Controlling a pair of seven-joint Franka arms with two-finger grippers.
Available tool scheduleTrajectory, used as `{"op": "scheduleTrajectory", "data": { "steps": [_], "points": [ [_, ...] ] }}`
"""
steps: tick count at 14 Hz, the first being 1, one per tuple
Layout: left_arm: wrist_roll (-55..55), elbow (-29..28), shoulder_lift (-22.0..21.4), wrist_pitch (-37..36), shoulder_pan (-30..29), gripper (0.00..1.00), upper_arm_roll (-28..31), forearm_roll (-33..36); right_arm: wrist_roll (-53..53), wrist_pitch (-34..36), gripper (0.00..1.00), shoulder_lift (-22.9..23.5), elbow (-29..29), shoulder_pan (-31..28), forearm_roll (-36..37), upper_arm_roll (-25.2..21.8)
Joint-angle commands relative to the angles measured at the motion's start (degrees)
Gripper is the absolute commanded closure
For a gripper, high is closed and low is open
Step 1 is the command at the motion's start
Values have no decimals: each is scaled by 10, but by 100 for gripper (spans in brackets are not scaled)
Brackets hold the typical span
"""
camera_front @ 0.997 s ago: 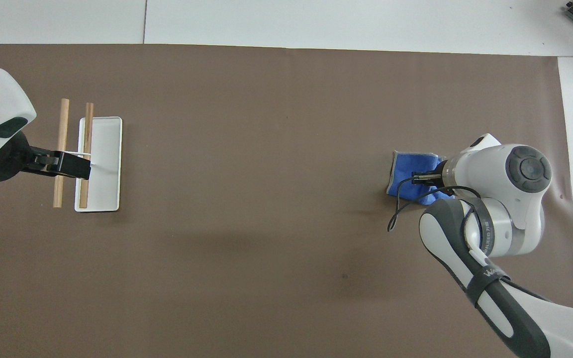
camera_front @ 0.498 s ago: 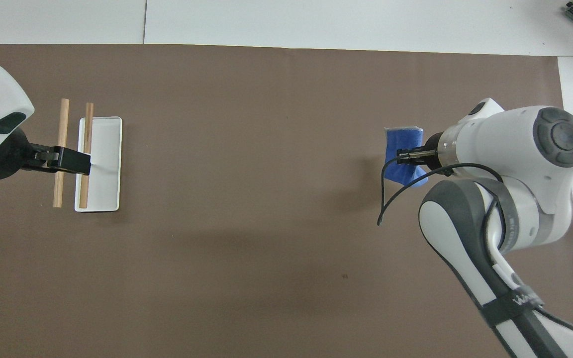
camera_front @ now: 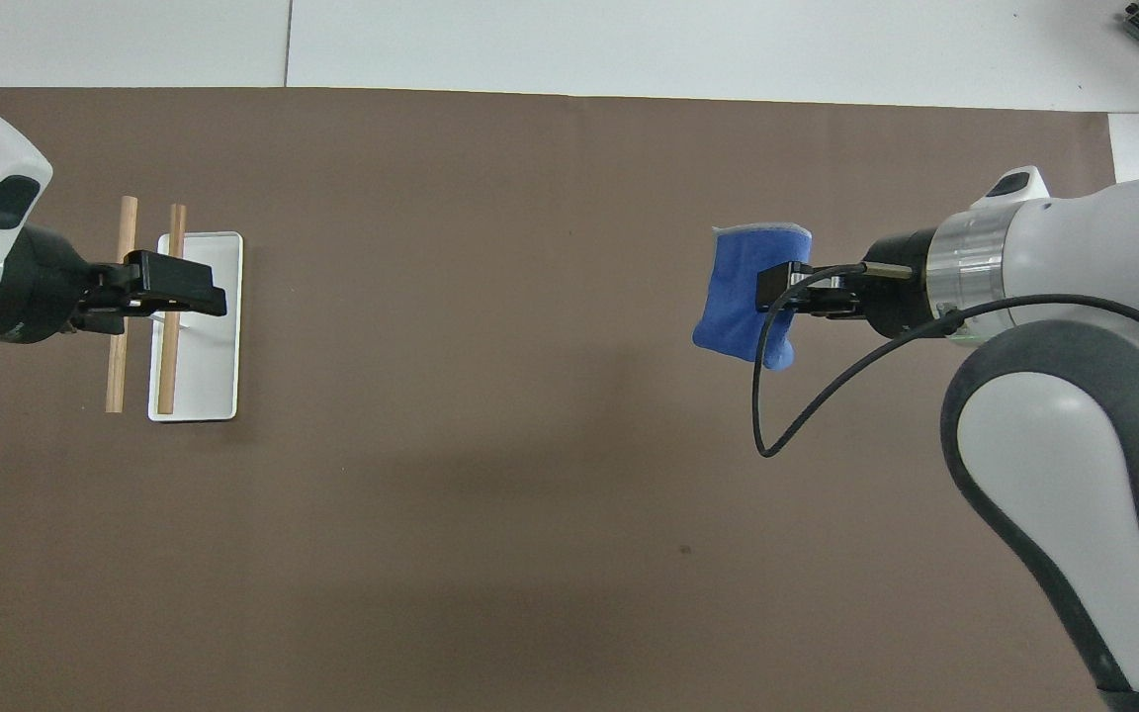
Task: Right arm passes towel to left arm to hang
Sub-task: 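Carry the towel toward center while the left gripper reaches toward it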
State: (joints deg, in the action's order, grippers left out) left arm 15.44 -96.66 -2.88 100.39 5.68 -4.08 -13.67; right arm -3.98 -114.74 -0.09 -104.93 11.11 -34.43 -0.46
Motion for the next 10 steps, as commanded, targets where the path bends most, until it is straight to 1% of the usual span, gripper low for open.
{"op": "scheduleTrajectory", "data": {
  "steps": [1, 3, 5, 7, 10],
  "points": [
    [82, -44, -22, 62, 23, 0, 1, -37, 13, 24, 100, -12, -13, -5, -106, 3],
    [133, -60, -27, 89, 47, 0, 1, -52, 19, 24, 100, -22, -36, -6, -187, 3],
    [178, -78, -34, 118, 71, 0, 1, -89, 55, 22, 100, -25, -66, -8, -269, 2],
    [244, -101, -42, 161, 113, 0, 1, -94, 83, 12, 100, -24, -93, -5, -348, 3],
    [362, -112, -45, 238, 172, 0, 1, -101, 119, -20, 100, -16, -115, 10, -433, 3]
  ]
}}
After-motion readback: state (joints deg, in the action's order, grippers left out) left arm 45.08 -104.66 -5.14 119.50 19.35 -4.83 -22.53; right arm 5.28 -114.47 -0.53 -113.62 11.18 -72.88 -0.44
